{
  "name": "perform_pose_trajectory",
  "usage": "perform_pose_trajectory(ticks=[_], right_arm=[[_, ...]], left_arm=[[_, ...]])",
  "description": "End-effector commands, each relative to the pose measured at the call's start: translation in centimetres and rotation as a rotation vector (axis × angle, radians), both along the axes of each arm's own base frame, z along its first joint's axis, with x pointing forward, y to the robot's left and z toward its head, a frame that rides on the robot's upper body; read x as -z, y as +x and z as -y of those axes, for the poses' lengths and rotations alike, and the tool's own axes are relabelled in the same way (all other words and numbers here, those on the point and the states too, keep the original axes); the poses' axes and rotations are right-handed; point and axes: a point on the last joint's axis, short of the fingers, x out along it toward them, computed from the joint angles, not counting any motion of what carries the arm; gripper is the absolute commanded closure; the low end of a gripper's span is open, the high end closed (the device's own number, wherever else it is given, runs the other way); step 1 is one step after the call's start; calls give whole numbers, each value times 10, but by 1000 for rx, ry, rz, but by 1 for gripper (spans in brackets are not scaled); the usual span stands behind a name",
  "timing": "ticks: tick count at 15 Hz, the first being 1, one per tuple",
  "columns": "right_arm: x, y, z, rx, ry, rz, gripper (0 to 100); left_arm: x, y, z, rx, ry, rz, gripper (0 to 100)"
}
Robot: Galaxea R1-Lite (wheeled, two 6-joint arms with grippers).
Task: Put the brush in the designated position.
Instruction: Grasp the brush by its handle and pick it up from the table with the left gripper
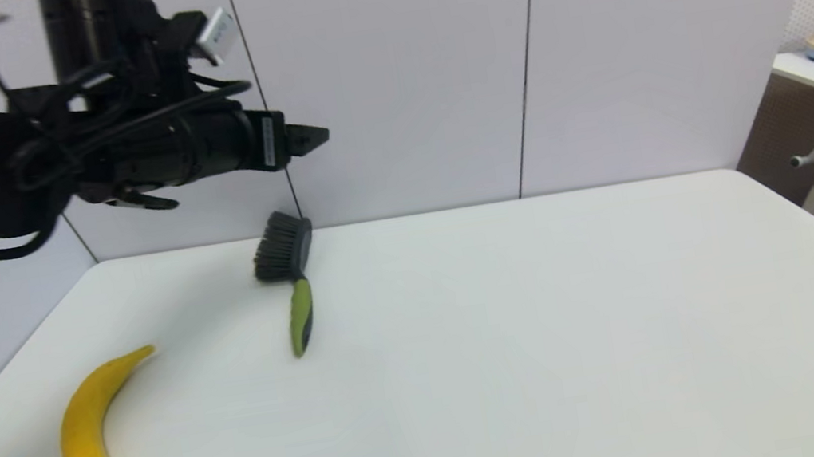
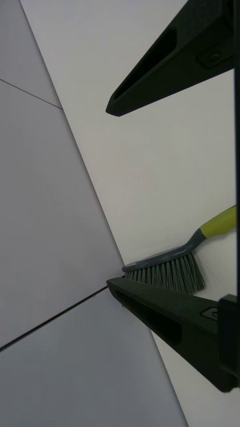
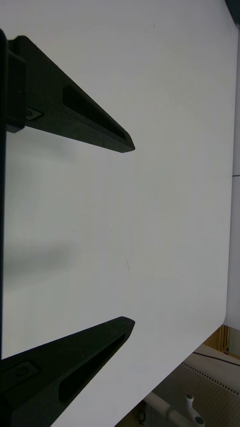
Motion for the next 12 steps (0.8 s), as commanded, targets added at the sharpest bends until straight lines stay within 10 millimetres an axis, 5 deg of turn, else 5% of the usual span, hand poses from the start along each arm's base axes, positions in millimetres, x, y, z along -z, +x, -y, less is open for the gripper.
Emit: perform_pose_trajectory(ticks=[1, 4, 12], right_arm=[[0, 0, 0, -2, -1, -3, 0], [0, 0, 0, 0, -1, -3, 0], [0, 0, 0, 0, -1, -3, 0]], left_arm=[[43, 38, 17, -73, 96, -345, 0], [45, 20, -3, -245, 115, -635, 0], [95, 48, -31, -443, 40, -830, 0]])
